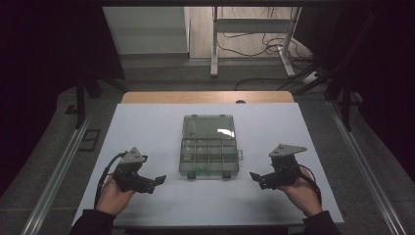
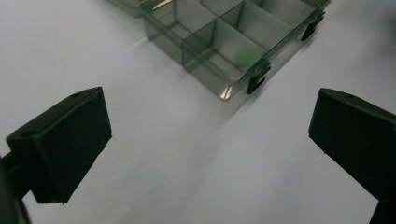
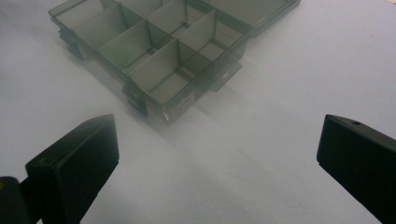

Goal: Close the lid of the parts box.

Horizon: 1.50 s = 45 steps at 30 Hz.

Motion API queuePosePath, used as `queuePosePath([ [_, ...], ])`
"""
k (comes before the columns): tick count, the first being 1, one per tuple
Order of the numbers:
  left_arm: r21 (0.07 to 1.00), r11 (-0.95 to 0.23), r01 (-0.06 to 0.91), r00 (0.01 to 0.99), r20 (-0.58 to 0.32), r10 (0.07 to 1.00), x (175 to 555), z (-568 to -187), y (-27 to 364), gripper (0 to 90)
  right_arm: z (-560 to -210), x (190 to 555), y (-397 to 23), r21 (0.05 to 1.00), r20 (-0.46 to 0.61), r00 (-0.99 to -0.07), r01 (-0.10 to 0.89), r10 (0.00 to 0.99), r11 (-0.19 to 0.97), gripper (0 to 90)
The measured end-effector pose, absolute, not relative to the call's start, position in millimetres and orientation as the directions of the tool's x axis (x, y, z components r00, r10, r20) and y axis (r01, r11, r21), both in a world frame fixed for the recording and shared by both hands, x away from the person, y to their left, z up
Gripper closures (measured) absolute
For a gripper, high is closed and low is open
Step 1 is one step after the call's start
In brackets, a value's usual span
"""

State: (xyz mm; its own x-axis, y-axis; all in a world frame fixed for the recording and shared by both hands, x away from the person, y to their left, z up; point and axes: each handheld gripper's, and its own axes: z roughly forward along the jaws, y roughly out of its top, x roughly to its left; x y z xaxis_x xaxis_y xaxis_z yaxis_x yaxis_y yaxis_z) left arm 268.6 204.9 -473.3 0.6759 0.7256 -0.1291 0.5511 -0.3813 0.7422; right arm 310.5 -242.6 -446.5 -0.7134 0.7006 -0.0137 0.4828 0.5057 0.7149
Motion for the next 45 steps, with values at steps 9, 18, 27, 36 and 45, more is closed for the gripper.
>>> queuePosePath([
  [9, 0.749, -0.372, 0.548, 0.690, -0.153, 0.707, 286.9, -470.4, 200.9, 0.0, -443.3, 326.1, -234.3, 0.730, 0.001, -0.703, 0.486, 0.711, 0.480, 0.0],
  [18, 0.750, -0.380, 0.542, 0.694, -0.144, 0.706, 306.9, -470.7, 199.9, 0.0, -440.8, 344.4, -224.2, 0.739, 0.008, -0.702, 0.484, 0.712, 0.469, 0.0],
  [27, 0.748, -0.362, 0.556, 0.688, -0.170, 0.705, 328.7, -467.5, 196.1, 0.0, -445.4, 363.8, -216.1, 0.718, 0.011, -0.694, 0.506, 0.720, 0.477, 0.0],
  [36, 0.731, -0.399, 0.553, 0.693, -0.138, 0.708, 348.5, -467.4, 186.6, 1.1, -447.6, 385.5, -209.7, 0.714, 0.042, -0.676, 0.535, 0.736, 0.451, 0.0],
  [45, 0.719, -0.416, 0.557, 0.698, -0.133, 0.704, 364.7, -469.4, 176.9, 1.3, -451.8, 405.8, -196.3, 0.691, 0.033, -0.677, 0.546, 0.735, 0.473, 0.0],
])
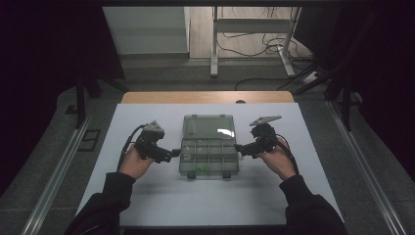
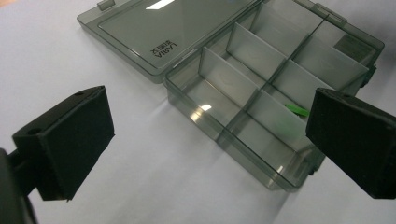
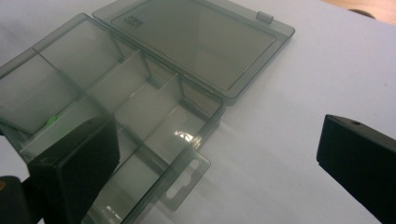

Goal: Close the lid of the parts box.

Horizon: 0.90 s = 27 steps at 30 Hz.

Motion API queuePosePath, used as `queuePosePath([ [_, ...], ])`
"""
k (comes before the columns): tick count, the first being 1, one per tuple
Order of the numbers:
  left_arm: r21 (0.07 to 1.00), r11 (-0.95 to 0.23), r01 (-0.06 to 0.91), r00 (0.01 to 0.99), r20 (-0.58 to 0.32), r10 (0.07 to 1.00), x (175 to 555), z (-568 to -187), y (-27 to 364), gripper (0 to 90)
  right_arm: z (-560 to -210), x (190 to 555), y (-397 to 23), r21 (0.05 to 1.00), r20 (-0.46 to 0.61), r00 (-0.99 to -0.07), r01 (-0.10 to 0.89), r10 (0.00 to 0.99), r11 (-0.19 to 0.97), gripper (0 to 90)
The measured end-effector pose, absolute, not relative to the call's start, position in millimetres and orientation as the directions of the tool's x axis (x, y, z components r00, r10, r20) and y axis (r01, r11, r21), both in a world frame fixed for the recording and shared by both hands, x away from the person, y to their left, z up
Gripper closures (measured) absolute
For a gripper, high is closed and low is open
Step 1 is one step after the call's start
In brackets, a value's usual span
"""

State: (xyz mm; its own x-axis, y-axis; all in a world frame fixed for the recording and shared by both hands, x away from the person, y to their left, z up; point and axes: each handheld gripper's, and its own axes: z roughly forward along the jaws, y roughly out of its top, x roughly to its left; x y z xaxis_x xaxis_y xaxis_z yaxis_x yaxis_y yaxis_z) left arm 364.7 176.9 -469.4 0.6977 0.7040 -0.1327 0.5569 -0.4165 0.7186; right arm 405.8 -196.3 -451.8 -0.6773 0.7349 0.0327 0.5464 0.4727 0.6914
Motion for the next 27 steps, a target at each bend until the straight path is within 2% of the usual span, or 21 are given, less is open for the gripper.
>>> queuePosePath([
  [9, 0.719, -0.400, 0.569, 0.698, -0.165, 0.697, 381.8, -473.6, 173.4, 1.1, -453.4, 426.6, -186.8, 0.682, 0.048, -0.659, 0.571, 0.751, 0.458, 0.0],
  [27, 0.702, -0.447, 0.555, 0.706, -0.112, 0.700, 403.1, -482.2, 162.8, 1.1, -465.9, 466.2, -177.3, 0.627, 0.059, -0.623, 0.632, 0.780, 0.456, 0.0],
])
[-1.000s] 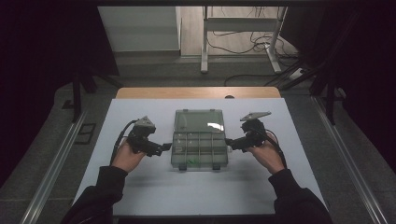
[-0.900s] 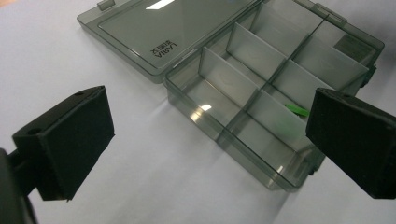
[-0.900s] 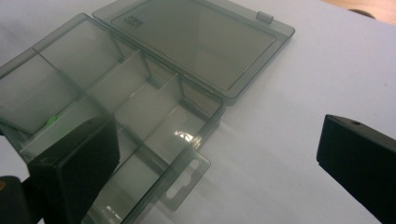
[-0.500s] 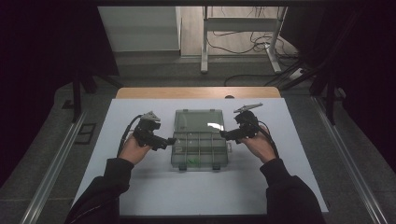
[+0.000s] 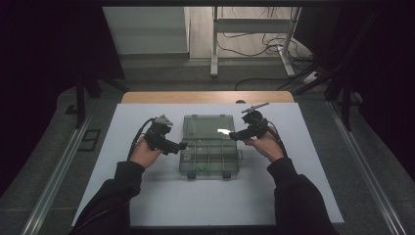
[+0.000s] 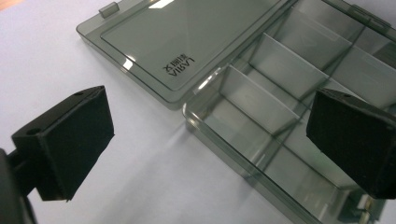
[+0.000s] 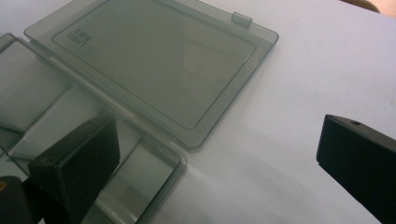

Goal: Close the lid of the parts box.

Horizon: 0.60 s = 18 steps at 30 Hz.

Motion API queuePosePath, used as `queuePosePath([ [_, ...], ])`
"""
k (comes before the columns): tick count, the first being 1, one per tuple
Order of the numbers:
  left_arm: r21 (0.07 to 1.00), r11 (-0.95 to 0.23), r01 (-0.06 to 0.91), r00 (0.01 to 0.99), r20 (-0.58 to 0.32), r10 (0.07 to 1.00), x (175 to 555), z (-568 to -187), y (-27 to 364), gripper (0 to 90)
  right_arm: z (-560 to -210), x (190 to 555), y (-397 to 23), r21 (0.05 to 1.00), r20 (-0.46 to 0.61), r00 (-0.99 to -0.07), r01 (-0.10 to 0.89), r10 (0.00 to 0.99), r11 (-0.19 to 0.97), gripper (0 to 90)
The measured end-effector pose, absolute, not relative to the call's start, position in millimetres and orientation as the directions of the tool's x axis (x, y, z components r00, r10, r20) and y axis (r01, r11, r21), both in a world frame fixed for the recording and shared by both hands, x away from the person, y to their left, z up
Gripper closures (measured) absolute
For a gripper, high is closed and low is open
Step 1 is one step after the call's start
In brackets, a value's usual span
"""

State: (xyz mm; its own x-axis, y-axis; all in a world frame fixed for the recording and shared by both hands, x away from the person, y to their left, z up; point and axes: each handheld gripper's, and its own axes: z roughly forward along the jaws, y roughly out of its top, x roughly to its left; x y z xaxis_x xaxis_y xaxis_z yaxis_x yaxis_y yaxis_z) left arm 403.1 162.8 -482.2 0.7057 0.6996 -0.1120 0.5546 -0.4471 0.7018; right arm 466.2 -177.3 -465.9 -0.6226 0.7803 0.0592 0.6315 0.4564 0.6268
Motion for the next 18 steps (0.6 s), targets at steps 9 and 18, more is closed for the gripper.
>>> queuePosePath([
  [9, 0.693, -0.466, 0.550, 0.713, -0.099, 0.694, 410.6, -489.7, 154.0, 1.1, -470.3, 483.8, -174.1, 0.603, 0.049, -0.605, 0.652, 0.795, 0.460, 9.7],
  [18, 0.694, -0.472, 0.544, 0.719, -0.095, 0.689, 416.3, -494.1, 147.7, 1.0, -476.4, 493.9, -167.0, 0.584, 0.026, -0.619, 0.647, 0.785, 0.491, 43.2],
])
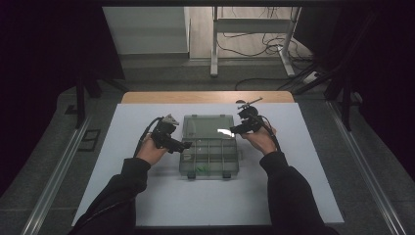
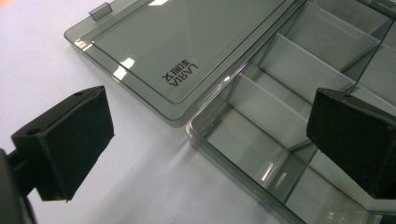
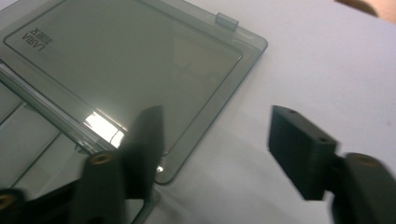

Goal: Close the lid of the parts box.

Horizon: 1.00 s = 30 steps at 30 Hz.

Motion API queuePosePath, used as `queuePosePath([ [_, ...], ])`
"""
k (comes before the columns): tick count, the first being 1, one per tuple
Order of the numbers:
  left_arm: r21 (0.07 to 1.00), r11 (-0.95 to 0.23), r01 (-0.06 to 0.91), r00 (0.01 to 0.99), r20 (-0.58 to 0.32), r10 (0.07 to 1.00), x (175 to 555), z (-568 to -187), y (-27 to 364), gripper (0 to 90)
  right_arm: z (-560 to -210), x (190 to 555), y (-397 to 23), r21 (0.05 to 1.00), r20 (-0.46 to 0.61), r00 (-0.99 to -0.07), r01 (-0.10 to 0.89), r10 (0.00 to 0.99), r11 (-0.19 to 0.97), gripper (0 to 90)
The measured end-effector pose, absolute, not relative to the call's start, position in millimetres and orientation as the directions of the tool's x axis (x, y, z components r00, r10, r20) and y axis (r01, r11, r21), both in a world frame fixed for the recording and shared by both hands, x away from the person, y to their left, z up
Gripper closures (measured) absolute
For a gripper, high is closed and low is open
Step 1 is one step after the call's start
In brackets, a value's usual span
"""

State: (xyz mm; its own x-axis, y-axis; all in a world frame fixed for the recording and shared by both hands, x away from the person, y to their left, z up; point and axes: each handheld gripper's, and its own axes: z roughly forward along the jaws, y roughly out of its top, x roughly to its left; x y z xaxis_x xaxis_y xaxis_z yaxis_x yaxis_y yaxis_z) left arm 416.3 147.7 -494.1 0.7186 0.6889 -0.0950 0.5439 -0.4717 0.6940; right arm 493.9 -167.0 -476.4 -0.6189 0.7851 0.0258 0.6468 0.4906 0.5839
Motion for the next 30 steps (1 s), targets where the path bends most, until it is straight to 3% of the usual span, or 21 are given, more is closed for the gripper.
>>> queuePosePath([
  [3, 0.693, -0.481, 0.538, 0.724, -0.087, 0.685, 416.2, -494.7, 146.9, 1.0, -478.8, 498.2, -162.3, 0.552, 0.046, -0.614, 0.673, 0.788, 0.492, 54.2],
  [10, 0.693, -0.480, 0.537, 0.721, -0.081, 0.688, 416.1, -494.7, 148.7, 0.9, -483.7, 503.7, -153.6, 0.512, 0.027, -0.607, 0.691, 0.794, 0.510, 69.3],
  [23, 0.683, -0.489, 0.543, 0.719, -0.077, 0.691, 416.5, -496.2, 149.6, 0.9, -488.4, 514.4, -154.1, 0.450, 0.130, -0.492, 0.803, 0.861, 0.391, 78.4],
  [30, 0.680, -0.495, 0.541, 0.719, -0.068, 0.692, 416.2, -496.7, 150.8, 0.9, -487.1, 514.6, -148.2, 0.453, 0.128, -0.468, 0.812, 0.874, 0.369, 82.5],
])
